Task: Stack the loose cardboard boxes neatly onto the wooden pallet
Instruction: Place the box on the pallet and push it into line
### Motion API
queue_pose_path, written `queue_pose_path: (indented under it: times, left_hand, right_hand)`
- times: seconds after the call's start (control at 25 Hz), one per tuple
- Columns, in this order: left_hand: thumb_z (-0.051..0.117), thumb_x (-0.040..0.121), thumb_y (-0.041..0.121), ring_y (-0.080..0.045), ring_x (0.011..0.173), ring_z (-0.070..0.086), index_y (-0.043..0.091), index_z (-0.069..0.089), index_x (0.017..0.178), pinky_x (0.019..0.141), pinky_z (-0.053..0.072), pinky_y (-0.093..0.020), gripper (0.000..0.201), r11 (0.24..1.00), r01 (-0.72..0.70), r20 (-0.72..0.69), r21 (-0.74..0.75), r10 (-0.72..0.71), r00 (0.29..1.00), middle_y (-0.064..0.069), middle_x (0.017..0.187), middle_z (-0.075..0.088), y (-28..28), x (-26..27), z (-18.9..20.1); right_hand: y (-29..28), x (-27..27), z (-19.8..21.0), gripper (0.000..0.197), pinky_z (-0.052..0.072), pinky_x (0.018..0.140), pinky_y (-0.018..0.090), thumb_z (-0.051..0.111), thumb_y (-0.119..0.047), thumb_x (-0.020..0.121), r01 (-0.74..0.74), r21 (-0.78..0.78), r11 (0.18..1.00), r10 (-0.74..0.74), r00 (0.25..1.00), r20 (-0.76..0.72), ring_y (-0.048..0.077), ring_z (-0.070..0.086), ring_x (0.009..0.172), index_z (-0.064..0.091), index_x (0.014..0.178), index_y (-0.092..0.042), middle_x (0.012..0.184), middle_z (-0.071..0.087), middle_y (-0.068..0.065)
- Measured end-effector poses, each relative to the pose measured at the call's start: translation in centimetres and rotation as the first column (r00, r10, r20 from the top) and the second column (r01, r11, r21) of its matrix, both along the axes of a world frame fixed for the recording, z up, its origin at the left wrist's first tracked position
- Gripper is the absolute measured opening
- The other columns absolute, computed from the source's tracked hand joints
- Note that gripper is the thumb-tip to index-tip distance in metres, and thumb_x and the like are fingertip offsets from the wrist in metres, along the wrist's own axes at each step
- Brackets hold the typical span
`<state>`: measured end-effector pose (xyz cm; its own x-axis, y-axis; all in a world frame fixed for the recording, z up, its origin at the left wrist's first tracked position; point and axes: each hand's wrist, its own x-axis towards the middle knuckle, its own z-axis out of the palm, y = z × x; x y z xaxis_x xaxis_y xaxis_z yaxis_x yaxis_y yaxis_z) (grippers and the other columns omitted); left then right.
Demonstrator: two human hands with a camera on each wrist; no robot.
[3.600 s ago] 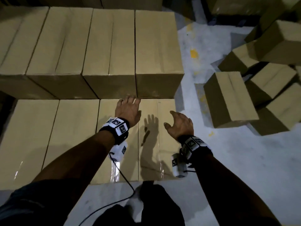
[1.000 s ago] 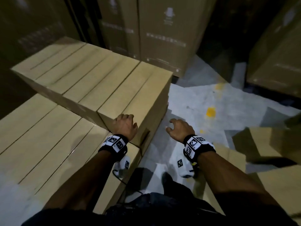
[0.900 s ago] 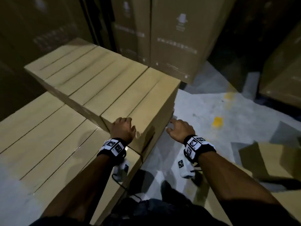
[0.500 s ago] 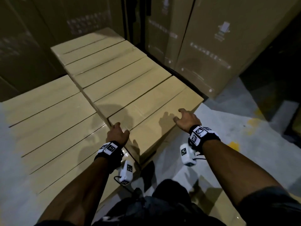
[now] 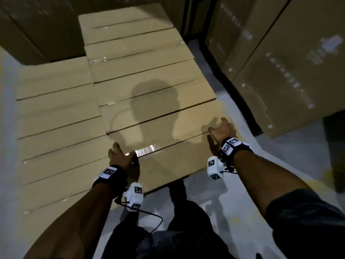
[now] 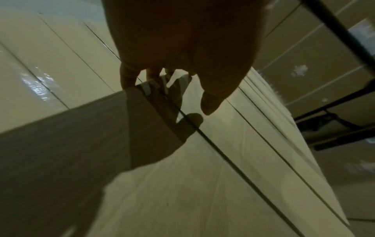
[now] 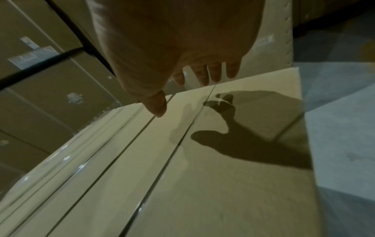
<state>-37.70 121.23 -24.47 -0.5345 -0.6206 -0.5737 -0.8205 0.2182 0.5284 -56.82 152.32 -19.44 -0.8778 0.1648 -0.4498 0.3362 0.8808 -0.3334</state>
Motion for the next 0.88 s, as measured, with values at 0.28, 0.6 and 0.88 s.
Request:
queue_pose_path:
  times: [0.28,0.6,0.88]
  left_hand:
    - [0.063,0.092,0.036,-0.041,0.140,0.030,0.022,0.011,0.158,0.113,0.029,-0.046,0.085,0.985,-0.165,-0.032,-0.052,0.164,0.986,-0.021,0.158,0.019,1.4,-0.2,-1.1]
    - [0.065,0.093,0.033,-0.043,0.136,0.036,0.022,0.015,0.157,0.110,0.032,-0.044,0.082,0.977,-0.211,-0.074,-0.039,0.208,0.975,-0.024,0.153,0.027,1.6,-0.3,-0.6]
    - [0.065,0.092,0.031,-0.045,0.133,0.038,0.022,0.019,0.155,0.109,0.034,-0.047,0.079,0.970,-0.243,-0.069,-0.025,0.241,0.968,-0.025,0.150,0.032,1.4,-0.7,-0.5]
  right_hand:
    - [1.4,-6.9,-3.6,0.100,0.022,0.121,0.048,0.064,-0.063,0.082,-0.043,0.009,0.999,0.043,0.999,-0.008,0.033,0.021,0.150,0.014,0.160,-0.024,0.164,0.019,0.011]
    - [0.1,-8.7,-4.9,0.099,0.031,0.114,0.054,0.065,-0.064,0.081,-0.059,0.075,0.995,0.060,0.998,-0.002,0.042,0.032,0.139,0.019,0.156,-0.019,0.153,0.031,0.019]
    - [0.0,-8.9,-4.8,0.096,0.033,0.112,0.054,0.067,-0.062,0.080,-0.052,0.076,0.996,0.052,0.999,0.000,0.042,0.034,0.137,0.023,0.153,-0.018,0.151,0.033,0.020]
